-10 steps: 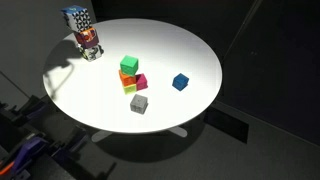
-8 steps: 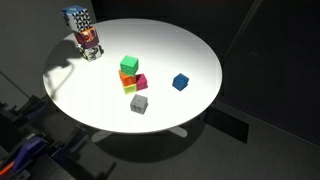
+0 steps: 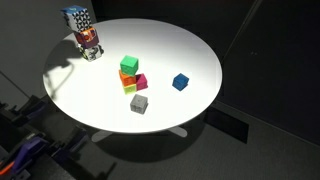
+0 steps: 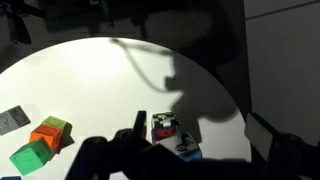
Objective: Put the gray block on top of the green block
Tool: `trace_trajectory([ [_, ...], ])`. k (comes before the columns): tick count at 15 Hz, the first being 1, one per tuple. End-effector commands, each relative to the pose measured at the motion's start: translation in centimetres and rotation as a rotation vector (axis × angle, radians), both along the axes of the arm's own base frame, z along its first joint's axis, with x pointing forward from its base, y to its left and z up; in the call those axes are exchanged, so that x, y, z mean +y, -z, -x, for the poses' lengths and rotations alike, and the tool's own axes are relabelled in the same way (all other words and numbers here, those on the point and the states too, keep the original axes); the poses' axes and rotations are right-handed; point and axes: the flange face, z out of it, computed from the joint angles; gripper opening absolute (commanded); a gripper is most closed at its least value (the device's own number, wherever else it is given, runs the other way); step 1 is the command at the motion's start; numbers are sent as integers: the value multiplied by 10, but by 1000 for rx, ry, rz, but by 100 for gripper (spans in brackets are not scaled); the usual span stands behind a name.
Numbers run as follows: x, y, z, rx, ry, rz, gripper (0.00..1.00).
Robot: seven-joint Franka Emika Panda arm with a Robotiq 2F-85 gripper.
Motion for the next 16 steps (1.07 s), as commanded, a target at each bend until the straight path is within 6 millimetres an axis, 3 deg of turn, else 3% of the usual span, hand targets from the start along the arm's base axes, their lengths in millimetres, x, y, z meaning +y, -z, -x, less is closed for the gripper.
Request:
trace_trajectory([
  [1, -4, -2, -1, -5, 7, 5, 100],
  [7, -28, -8, -8, -24, 42, 20, 100],
  [16, -89, -11, -31, -136, 97, 117, 100],
])
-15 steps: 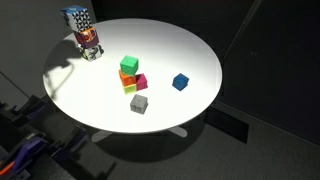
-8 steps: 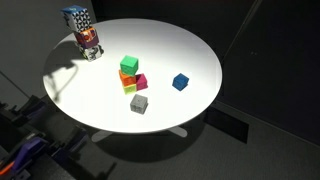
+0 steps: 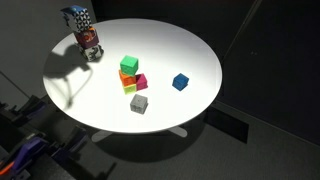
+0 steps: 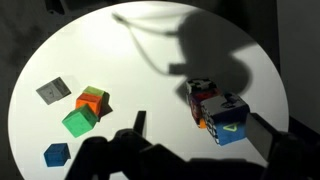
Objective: Put the gray block on top of the green block
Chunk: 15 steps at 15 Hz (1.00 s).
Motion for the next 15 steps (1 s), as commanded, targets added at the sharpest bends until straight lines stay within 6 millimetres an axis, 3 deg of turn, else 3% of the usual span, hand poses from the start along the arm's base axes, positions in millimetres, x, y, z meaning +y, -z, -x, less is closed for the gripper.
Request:
trace_trajectory([
  [1, -23, -4, -9, -62, 17, 36, 100],
  [8, -75, 8, -22, -120, 95, 39, 100],
  [15, -144, 37, -28, -101, 319, 7, 100],
])
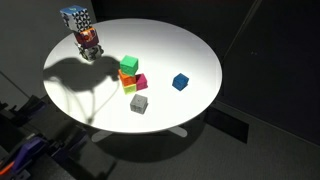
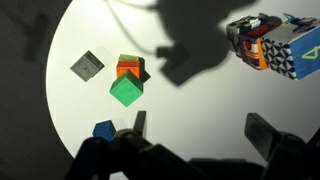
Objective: Put the gray block on top of the green block
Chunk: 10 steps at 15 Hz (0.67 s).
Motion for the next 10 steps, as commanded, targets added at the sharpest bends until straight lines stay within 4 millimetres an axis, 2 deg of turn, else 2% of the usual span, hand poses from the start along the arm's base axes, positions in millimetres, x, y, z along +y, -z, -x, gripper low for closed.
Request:
trace_trajectory([
  [1, -32, 17, -3, 23, 132, -25, 100],
  [6, -72, 46, 2, 98, 318, -46, 100],
  [10, -88, 61, 4, 126, 377, -52, 100],
])
